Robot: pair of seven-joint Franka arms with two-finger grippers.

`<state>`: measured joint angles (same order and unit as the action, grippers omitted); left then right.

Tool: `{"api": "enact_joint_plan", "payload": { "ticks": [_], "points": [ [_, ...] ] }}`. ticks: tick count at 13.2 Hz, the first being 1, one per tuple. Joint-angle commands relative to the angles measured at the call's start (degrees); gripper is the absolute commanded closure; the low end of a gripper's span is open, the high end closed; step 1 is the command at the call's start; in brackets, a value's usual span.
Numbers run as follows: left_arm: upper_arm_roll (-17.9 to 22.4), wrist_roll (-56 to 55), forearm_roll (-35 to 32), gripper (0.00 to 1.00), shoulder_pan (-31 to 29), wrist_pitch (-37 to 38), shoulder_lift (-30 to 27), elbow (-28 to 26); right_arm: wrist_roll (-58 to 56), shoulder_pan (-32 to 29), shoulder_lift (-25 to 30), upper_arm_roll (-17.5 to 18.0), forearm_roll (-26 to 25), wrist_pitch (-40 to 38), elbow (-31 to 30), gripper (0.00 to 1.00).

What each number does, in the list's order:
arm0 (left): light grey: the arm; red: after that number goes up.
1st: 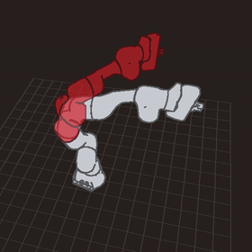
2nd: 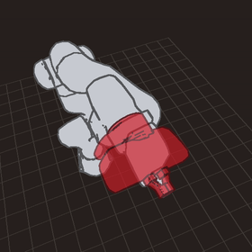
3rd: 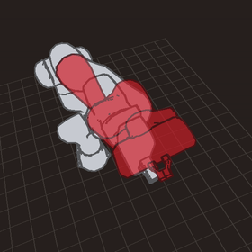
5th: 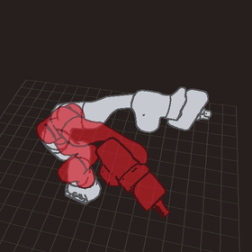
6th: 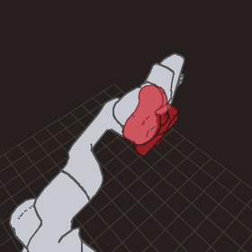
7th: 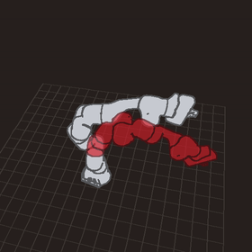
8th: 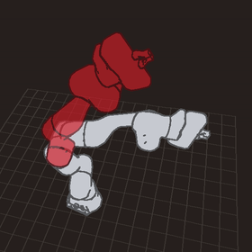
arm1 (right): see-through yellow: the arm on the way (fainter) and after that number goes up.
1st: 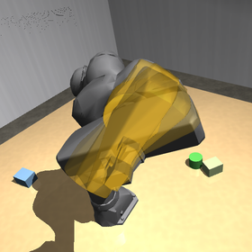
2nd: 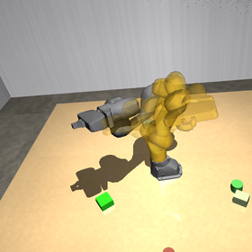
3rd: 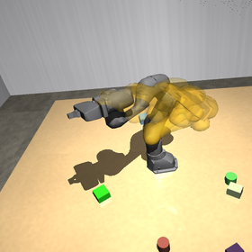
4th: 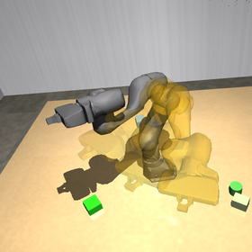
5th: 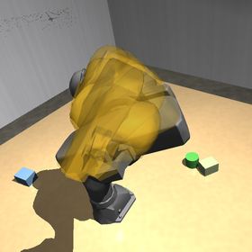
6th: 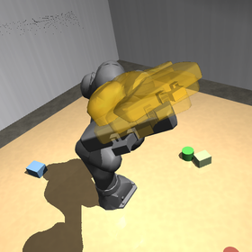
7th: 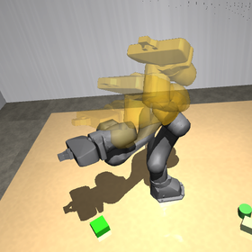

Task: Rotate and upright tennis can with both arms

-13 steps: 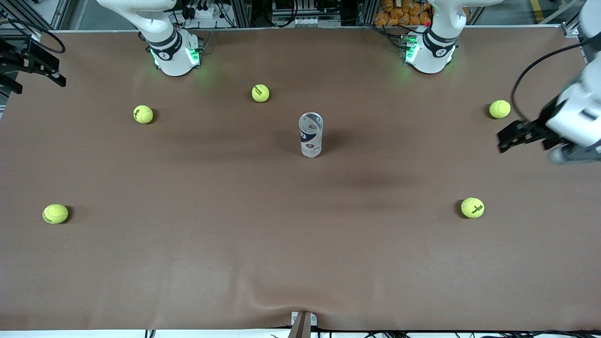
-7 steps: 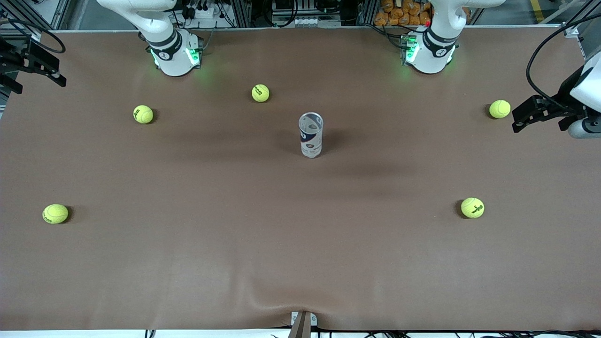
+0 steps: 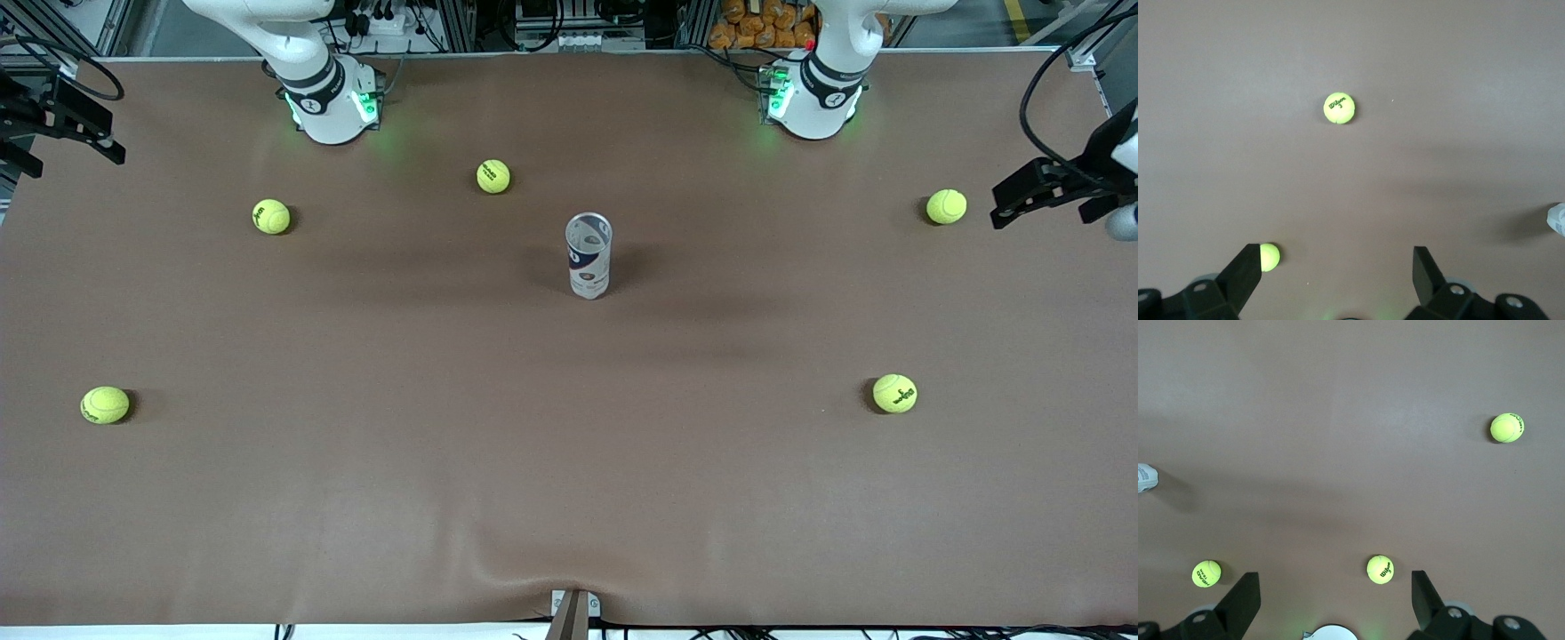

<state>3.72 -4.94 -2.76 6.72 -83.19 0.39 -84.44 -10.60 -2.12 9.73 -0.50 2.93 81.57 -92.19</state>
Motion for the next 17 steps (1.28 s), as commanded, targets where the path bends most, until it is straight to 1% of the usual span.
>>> {"api": "enact_joint_plan", "payload": {
  "ticks": [1,3,7,11,17],
  "points": [
    [0.58,1.24,2.4,0.0,0.58,0.84,-1.19,-1.95,-0.82,-1.39,0.73,0.85,0.76,-0.45,-0.01,0.0],
    [0.67,1.25,2.94,0.0,0.58,0.84,-1.27,-3.27,-0.82,-1.04,0.73,1.12,0.76,-0.45,0.17,0.0],
    [0.76,0.37,2.94,0.0,0.58,0.84,-0.83,-3.54,-0.82,-0.95,0.73,1.12,0.76,-0.45,0.52,0.0],
    [0.76,0.19,3.02,0.0,0.4,0.14,-0.92,-5.29,-0.82,-1.04,0.65,0.94,0.76,-0.54,0.52,0.0],
    [1.64,0.11,3.02,0.0,0.31,-0.48,-0.92,-5.65,-0.73,-1.04,0.64,1.03,0.76,-0.54,0.52,0.0]
  ]
}}
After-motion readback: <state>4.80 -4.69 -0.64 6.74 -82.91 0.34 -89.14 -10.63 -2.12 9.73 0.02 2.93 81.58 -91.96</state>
